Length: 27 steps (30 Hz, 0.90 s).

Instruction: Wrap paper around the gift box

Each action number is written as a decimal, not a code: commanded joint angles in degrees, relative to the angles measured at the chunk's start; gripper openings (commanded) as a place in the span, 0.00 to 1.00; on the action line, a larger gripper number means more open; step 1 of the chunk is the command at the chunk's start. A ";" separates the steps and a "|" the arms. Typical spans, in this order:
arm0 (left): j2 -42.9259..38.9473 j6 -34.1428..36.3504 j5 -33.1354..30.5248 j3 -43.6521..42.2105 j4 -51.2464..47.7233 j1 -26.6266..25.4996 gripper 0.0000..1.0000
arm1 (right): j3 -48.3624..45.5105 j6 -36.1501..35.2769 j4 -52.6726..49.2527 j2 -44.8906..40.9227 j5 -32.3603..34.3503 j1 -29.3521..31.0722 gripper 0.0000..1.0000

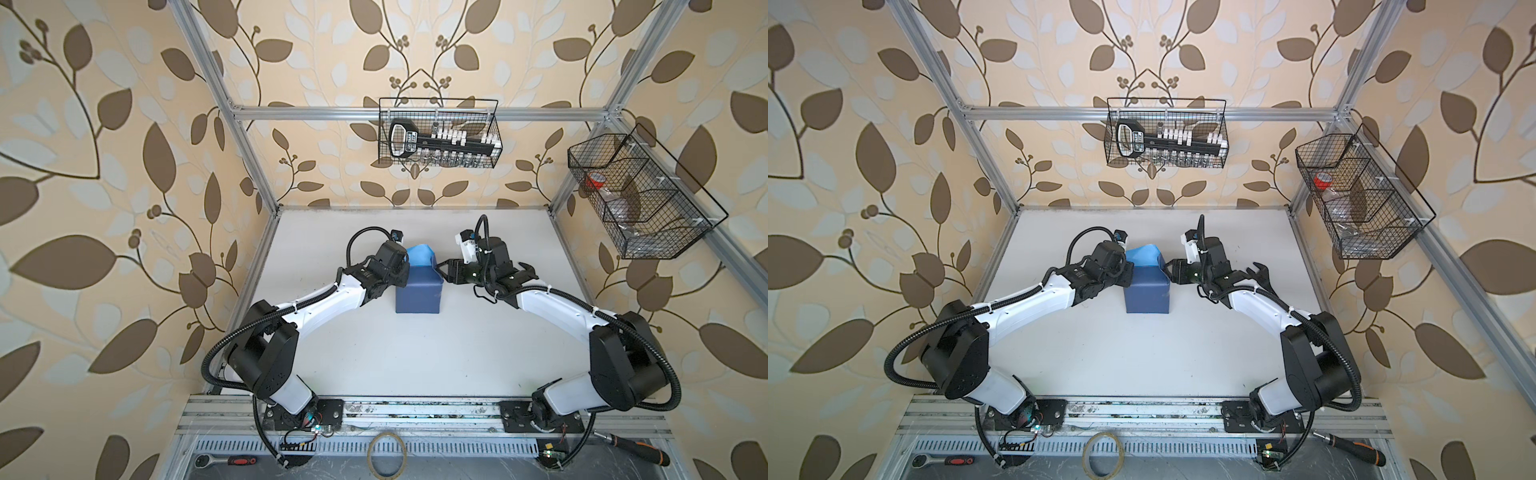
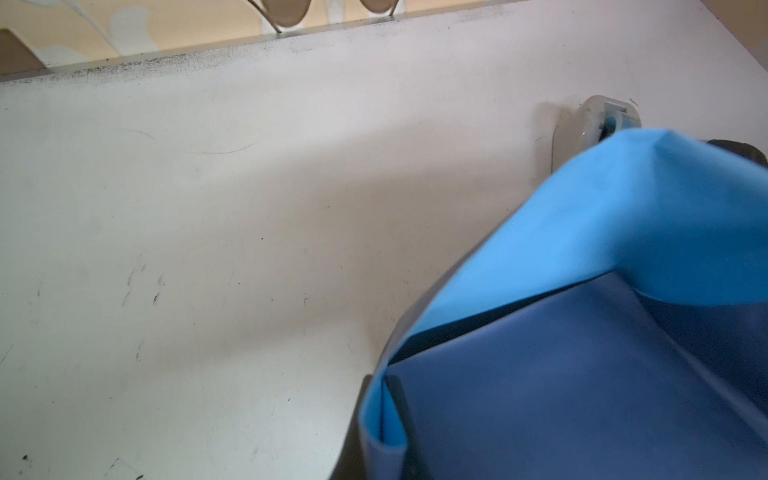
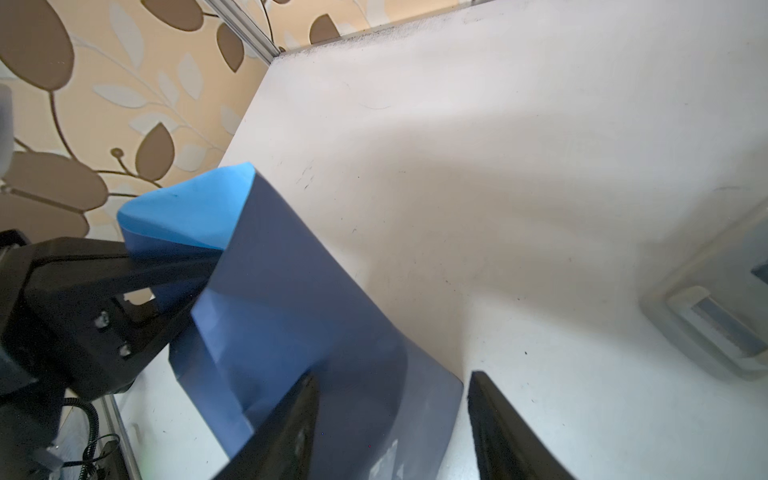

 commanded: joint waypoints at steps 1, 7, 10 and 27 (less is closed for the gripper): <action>-0.83 0.18 -0.82 -0.34 0.57 -0.59 0.00 | 2.53 0.09 0.78 1.55 -0.12 0.71 0.60; -0.94 0.26 -0.74 -0.60 0.75 -0.54 0.00 | 4.58 -0.52 0.08 3.72 0.22 0.88 0.61; -0.84 0.26 -0.56 -0.70 0.92 -0.56 0.00 | 5.27 -0.87 -0.10 5.18 0.26 0.86 0.62; -1.77 0.07 1.69 -0.75 2.01 -0.58 0.00 | -0.02 -0.14 4.07 8.61 3.04 1.85 0.62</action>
